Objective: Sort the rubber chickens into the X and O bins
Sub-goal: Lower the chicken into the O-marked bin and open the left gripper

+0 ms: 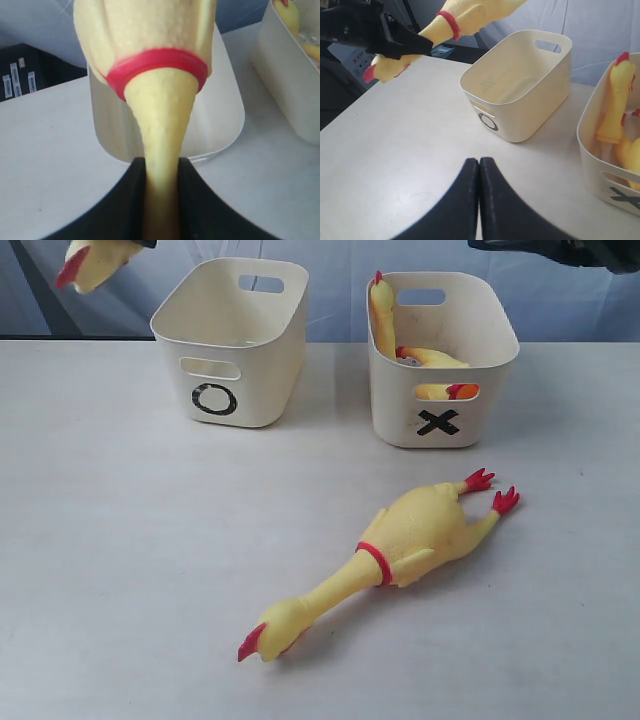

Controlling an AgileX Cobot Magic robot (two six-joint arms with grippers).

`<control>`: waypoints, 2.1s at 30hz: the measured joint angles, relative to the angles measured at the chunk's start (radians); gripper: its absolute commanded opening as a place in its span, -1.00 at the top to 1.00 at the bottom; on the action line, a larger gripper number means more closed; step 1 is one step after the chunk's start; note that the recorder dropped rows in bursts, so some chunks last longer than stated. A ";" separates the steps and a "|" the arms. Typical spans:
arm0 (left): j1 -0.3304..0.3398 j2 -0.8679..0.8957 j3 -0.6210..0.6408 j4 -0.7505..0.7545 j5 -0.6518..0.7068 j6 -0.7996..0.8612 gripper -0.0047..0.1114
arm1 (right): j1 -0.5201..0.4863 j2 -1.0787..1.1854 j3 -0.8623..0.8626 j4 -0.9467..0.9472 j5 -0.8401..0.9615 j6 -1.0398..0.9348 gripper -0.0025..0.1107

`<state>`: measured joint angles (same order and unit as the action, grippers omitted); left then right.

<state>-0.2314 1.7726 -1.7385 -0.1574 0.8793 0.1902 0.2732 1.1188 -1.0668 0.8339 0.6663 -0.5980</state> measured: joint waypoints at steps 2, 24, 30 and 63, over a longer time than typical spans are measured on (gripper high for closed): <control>0.026 0.031 -0.062 -0.032 0.066 0.016 0.92 | 0.000 0.000 0.000 0.002 -0.003 0.000 0.96; 0.053 0.149 -0.181 -0.048 0.286 0.080 0.92 | 0.000 0.000 0.000 0.002 -0.006 0.000 0.96; 0.053 0.192 -0.195 -0.057 0.295 0.080 0.92 | 0.000 0.000 0.000 0.004 -0.006 0.000 0.96; 0.053 0.243 -0.243 -0.153 0.229 0.054 0.20 | 0.000 0.000 0.000 0.006 -0.006 0.000 0.96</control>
<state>-0.1786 2.0158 -1.9817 -0.3106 1.1081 0.2443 0.2732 1.1188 -1.0668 0.8394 0.6604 -0.5980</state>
